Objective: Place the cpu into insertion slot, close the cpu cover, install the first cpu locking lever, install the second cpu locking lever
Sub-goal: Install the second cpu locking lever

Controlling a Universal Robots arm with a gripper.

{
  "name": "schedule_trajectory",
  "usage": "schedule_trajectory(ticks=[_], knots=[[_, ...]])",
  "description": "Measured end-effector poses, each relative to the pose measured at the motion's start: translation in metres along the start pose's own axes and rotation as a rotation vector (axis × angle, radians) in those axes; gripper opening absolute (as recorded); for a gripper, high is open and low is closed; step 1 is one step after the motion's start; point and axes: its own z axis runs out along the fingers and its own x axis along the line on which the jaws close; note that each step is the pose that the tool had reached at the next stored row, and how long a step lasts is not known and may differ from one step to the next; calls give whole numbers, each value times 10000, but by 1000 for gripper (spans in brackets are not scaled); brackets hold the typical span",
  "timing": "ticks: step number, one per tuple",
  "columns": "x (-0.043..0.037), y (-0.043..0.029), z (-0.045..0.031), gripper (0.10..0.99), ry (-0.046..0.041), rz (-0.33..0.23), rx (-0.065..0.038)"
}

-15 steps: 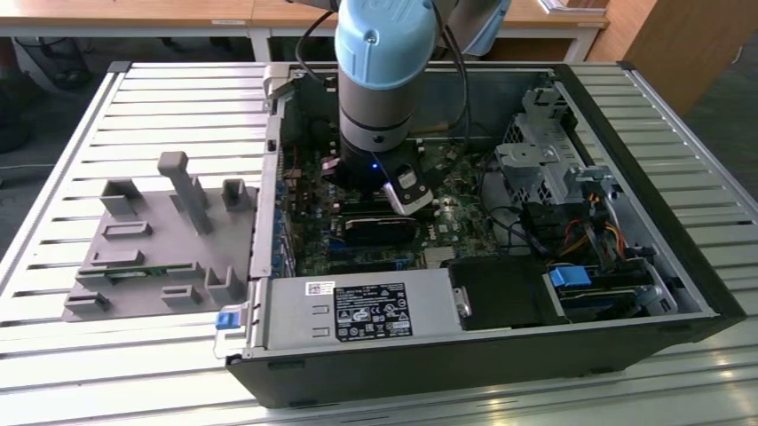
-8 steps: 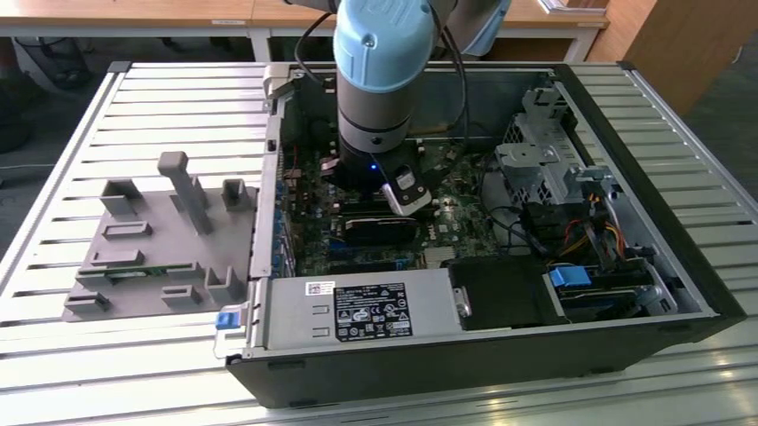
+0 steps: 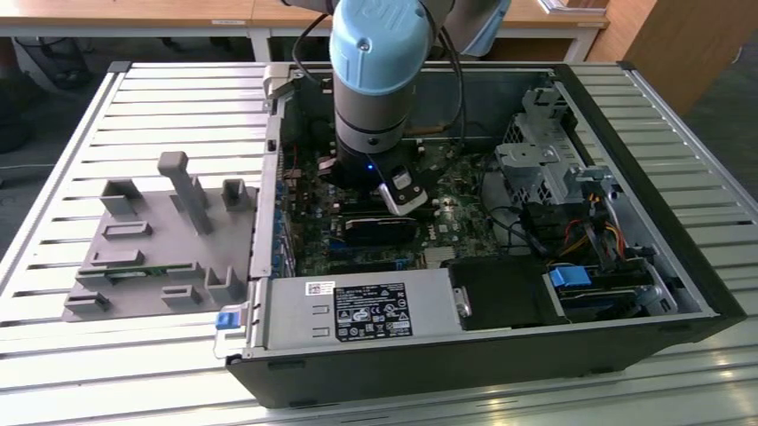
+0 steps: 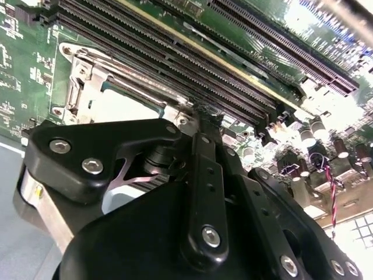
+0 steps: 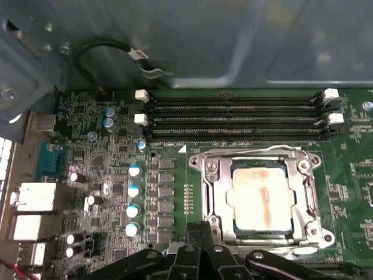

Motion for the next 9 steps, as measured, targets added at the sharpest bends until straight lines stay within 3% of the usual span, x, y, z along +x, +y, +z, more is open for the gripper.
schedule_trajectory(ticks=[5,9], knots=[[19,0,-4,106,0,0,6],[26,16,-59,106,0,-3,5]])
